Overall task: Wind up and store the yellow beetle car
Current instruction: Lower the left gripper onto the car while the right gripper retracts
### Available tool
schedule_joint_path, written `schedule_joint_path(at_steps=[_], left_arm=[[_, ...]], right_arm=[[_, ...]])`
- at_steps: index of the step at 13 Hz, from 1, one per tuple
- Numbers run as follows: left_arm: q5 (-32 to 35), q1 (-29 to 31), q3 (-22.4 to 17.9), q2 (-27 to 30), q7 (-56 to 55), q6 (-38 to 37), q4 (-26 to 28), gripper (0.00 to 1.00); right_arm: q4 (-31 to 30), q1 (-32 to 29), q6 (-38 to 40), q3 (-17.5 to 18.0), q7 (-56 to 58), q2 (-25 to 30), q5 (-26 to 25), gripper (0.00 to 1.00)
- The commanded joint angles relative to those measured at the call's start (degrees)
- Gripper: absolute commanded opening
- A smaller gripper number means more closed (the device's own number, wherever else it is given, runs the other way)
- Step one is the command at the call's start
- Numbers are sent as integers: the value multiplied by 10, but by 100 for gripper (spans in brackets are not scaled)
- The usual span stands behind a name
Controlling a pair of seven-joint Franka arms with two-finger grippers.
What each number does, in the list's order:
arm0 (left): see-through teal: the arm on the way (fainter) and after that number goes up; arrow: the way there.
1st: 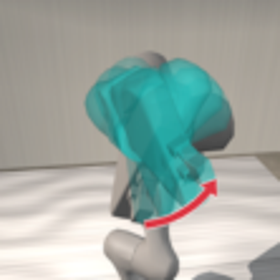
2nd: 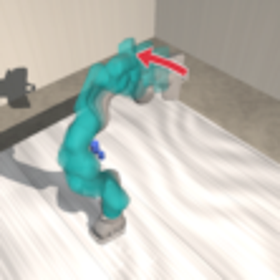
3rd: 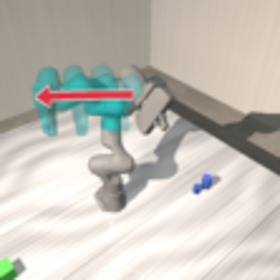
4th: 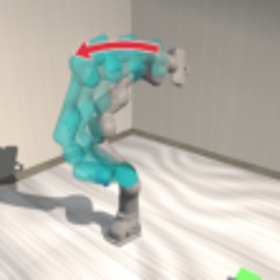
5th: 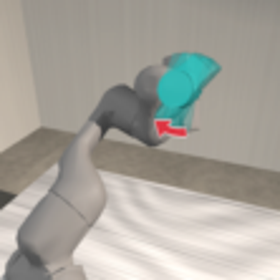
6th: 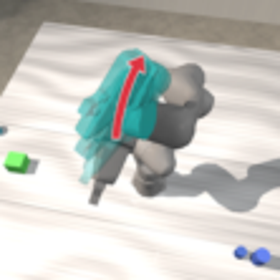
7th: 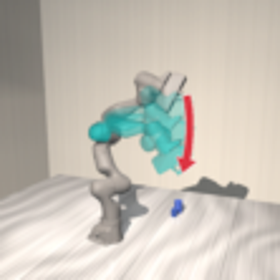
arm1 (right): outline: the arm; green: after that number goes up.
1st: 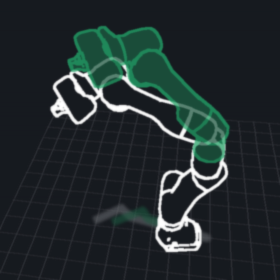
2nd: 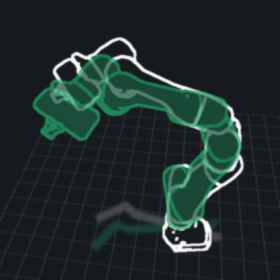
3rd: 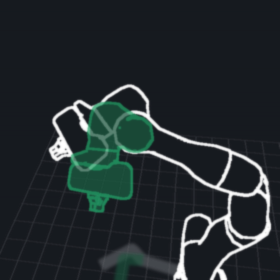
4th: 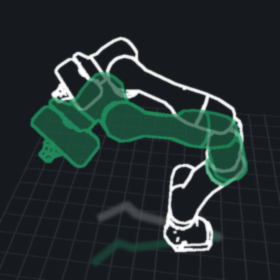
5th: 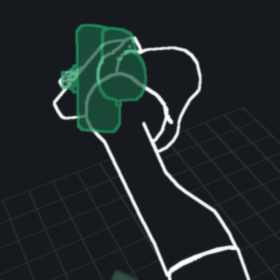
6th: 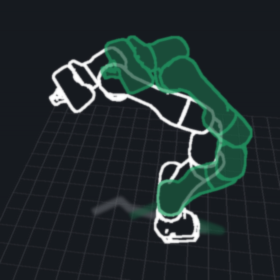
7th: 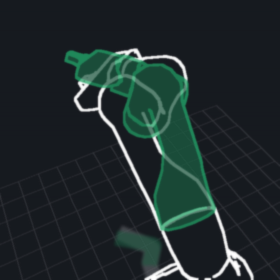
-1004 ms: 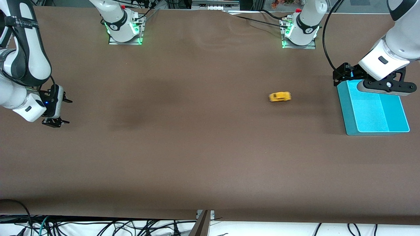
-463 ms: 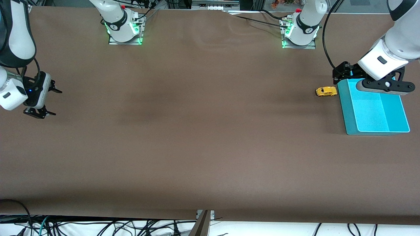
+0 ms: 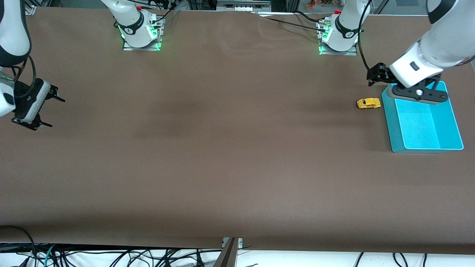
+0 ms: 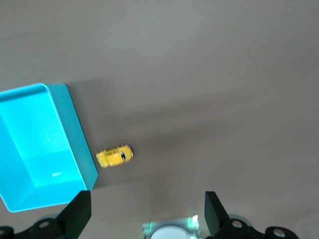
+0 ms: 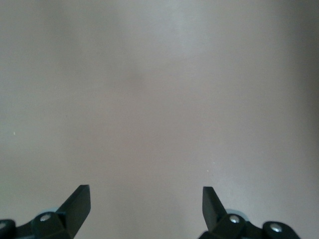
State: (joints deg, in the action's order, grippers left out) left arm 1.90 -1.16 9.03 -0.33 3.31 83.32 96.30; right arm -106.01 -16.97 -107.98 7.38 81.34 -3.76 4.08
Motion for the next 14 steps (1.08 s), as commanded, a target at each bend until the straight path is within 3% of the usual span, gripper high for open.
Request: schedule_joint_path(at_steps=[1,3,7,12,14], left_arm=[[-6,3,6,-3,99,-17,40,100],[-3,5,6,-3,169,5,85,100],[35,12,6,11,310,147,227,100],[63,105,6,17,538,348,379,99],[117,123,6,19,627,423,434,99]], right_arm=[[2,8,27,4,-117,35,-7,99],[2,26,28,4,-232,53,-20,99],[2,68,65,3,-467,102,-26,99],[23,98,102,3,-674,118,-31,99],[46,107,114,2,-720,113,-47,99]])
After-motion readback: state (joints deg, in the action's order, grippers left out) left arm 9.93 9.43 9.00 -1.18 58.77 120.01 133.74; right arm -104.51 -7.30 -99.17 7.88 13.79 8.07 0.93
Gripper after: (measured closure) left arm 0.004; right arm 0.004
